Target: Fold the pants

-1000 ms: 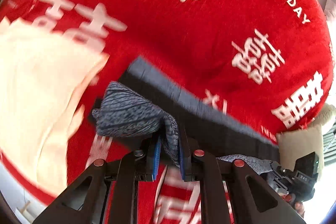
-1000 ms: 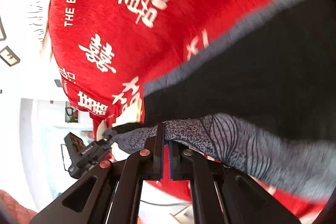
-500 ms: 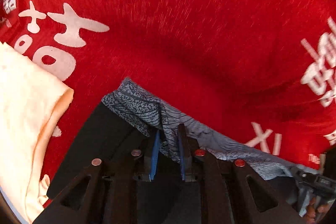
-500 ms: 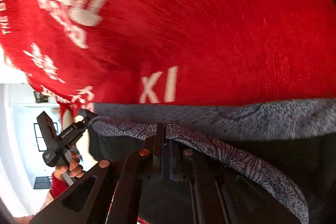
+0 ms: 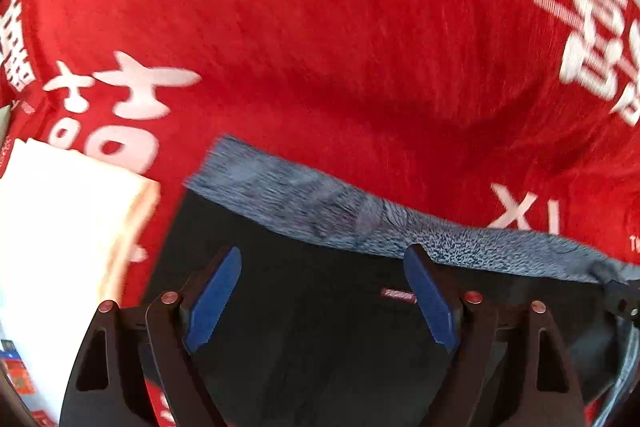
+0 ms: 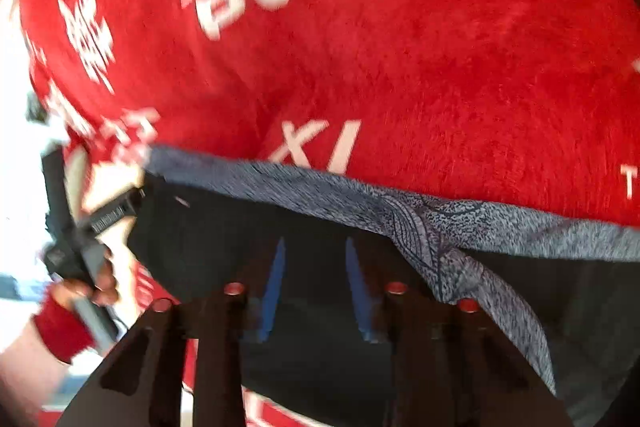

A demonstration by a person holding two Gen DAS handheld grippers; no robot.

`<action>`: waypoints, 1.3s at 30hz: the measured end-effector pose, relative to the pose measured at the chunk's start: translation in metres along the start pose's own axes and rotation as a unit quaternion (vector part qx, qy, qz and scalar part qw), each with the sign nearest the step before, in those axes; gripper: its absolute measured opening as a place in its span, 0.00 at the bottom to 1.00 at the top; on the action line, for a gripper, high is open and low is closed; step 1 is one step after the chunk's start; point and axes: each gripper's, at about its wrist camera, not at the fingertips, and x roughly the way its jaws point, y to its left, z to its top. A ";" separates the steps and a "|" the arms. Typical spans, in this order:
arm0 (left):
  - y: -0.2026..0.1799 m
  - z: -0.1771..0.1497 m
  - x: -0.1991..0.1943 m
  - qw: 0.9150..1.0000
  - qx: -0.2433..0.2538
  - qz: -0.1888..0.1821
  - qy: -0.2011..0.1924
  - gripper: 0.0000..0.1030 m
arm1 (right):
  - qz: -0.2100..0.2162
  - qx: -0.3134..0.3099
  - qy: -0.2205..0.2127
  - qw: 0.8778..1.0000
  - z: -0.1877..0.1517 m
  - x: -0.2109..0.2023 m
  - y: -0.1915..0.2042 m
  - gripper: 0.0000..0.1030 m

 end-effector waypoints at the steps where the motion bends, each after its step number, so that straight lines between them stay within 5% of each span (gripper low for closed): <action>1: -0.005 0.000 0.007 1.000 0.005 0.011 0.004 0.81 | -0.020 -0.009 0.006 1.000 0.001 0.010 0.002 0.30; 5: -0.023 0.004 0.026 0.998 0.027 0.064 -0.009 0.81 | -0.069 -0.023 -0.007 0.997 0.007 0.035 -0.005 0.23; 9: -0.026 0.008 0.017 0.998 0.008 0.062 0.010 0.81 | -0.040 0.035 -0.011 0.999 0.020 0.036 -0.023 0.28; 11: -0.030 0.004 0.007 0.998 0.007 0.058 0.018 0.81 | -0.008 0.053 -0.012 0.998 0.017 0.026 -0.026 0.45; 14: -0.041 -0.008 -0.016 0.999 0.007 0.046 0.021 0.81 | -0.004 0.037 -0.024 0.999 0.002 0.006 -0.022 0.57; 24: -0.101 -0.081 -0.062 0.995 0.059 -0.018 0.082 0.82 | -0.021 0.078 -0.012 0.997 -0.098 -0.051 -0.052 0.60; 39: -0.167 -0.178 -0.096 0.983 0.139 -0.076 0.096 0.82 | -0.098 0.207 -0.039 0.973 -0.255 -0.104 -0.096 0.60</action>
